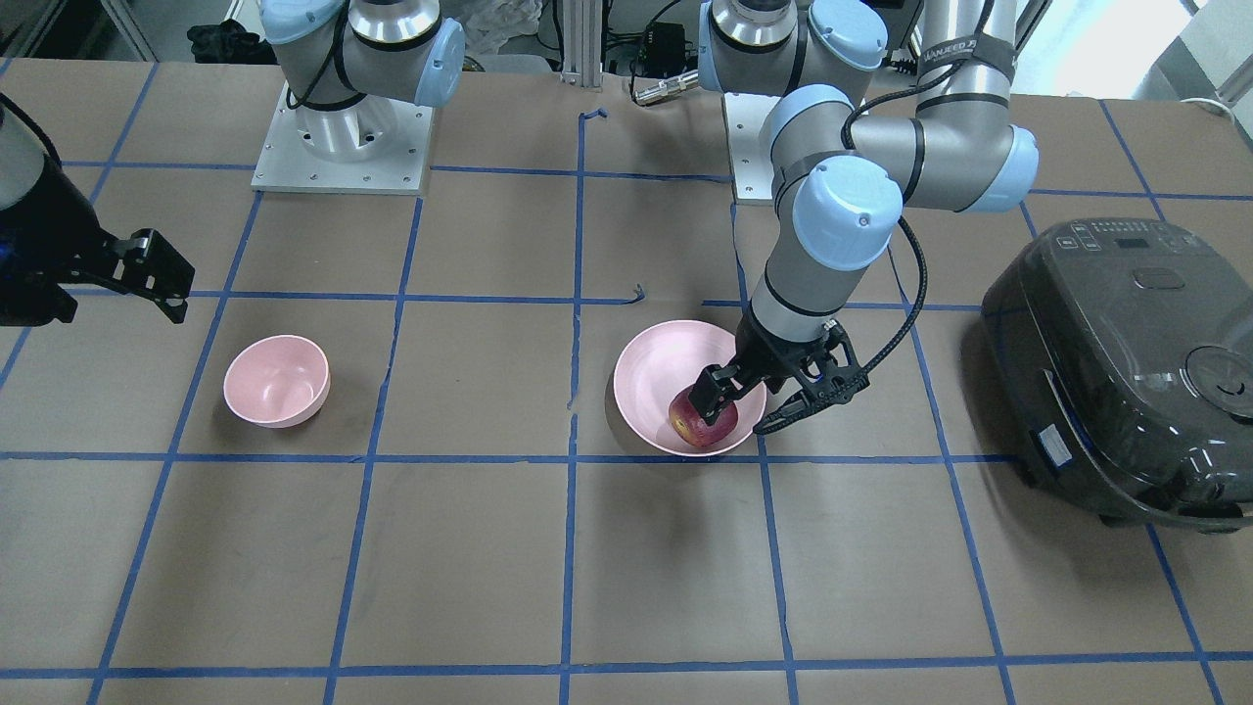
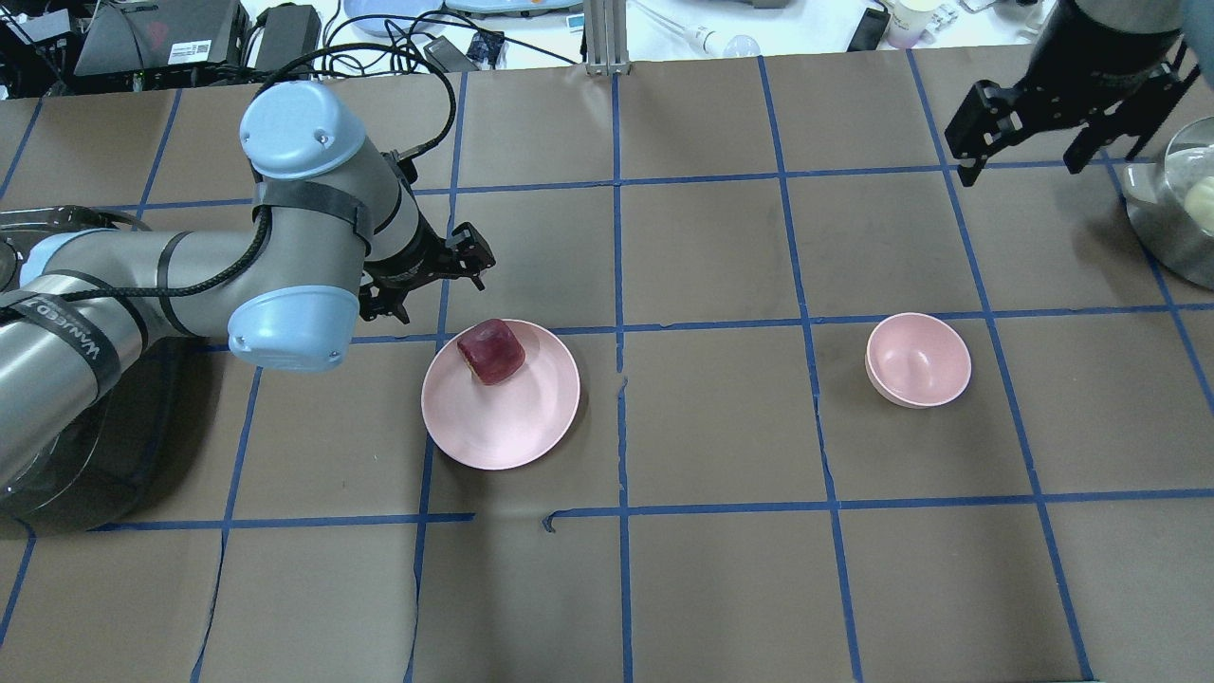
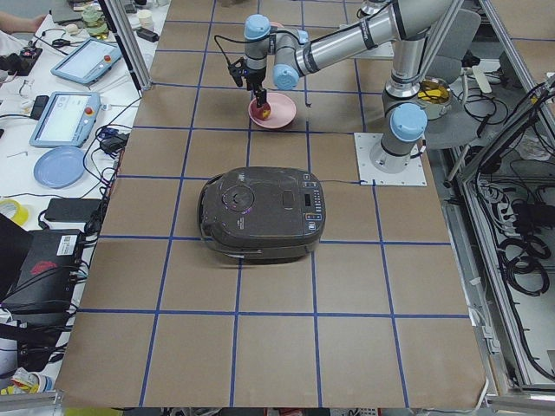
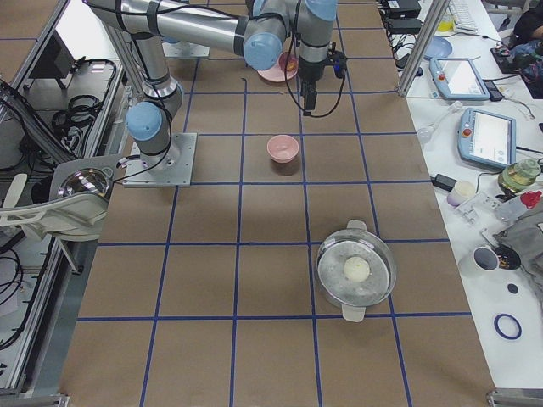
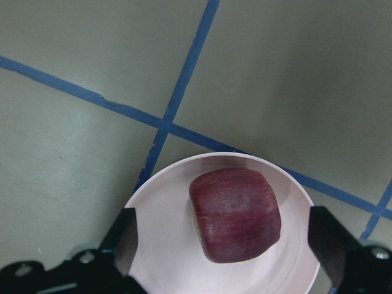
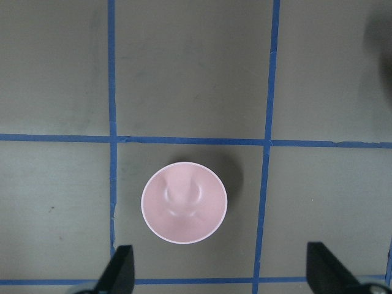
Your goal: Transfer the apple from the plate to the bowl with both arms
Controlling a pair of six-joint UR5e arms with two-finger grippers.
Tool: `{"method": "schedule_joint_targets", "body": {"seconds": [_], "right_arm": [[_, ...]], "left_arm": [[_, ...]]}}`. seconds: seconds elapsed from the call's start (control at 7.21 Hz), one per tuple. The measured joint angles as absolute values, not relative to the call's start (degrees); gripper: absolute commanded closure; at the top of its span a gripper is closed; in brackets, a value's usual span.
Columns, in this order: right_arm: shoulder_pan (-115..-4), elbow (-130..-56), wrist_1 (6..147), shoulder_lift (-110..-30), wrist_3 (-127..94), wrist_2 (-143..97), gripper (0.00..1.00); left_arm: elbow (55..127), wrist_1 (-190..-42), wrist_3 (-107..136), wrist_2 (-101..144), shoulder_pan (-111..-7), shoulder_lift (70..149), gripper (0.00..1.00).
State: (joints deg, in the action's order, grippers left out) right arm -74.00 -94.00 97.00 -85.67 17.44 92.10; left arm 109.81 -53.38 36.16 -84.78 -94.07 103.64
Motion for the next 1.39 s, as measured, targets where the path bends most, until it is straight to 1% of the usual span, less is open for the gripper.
{"method": "schedule_joint_targets", "body": {"seconds": [0.28, 0.42, 0.55, 0.69, 0.83, 0.97, 1.11, 1.25, 1.39], "right_arm": [[-71.75, -103.61, 107.53, -84.57, 19.77, 91.55, 0.02], [-71.40, -108.19, 112.78, -83.90, 20.28, 91.47, 0.09], [-71.22, -112.09, 117.38, -82.98, 20.87, 91.46, 0.13], [-71.15, -115.26, 121.95, -81.69, 21.55, 91.60, 0.22], [-71.13, -117.39, 125.30, -80.48, 21.87, 91.71, 0.35], [-71.11, -118.76, 127.10, -79.48, 22.00, 91.81, 0.41], [-71.08, -119.62, 127.88, -78.67, 22.13, 91.91, 0.56], [-71.06, -120.13, 128.18, -78.25, 22.30, 92.00, 0.73], [-71.06, -120.37, 128.27, -78.06, 22.37, 92.06, 0.85]], "left_arm": [[109.84, -52.66, 42.11, -83.41, -95.94, 107.04, 0.00], [109.87, -52.28, 42.83, -83.56, -96.62, 108.40, 0.00], [109.89, -51.92, 43.01, -83.70, -96.89, 109.55, 0.01], [109.91, -51.61, 42.97, -83.79, -96.99, 110.58, 0.26], [109.90, -51.51, 42.88, -83.81, -97.01, 111.27, 0.62], [109.87, -51.52, 42.73, -83.79, -97.03, 111.78, 0.70], [109.79, -51.55, 42.50, -83.79, -97.06, 112.04, 0.73], [109.56, -51.58, 42.26, -83.82, -97.09, 112.05, 0.80], [109.14, -51.57, 41.74, -83.84, -97.34, 111.60, 0.79]]}}
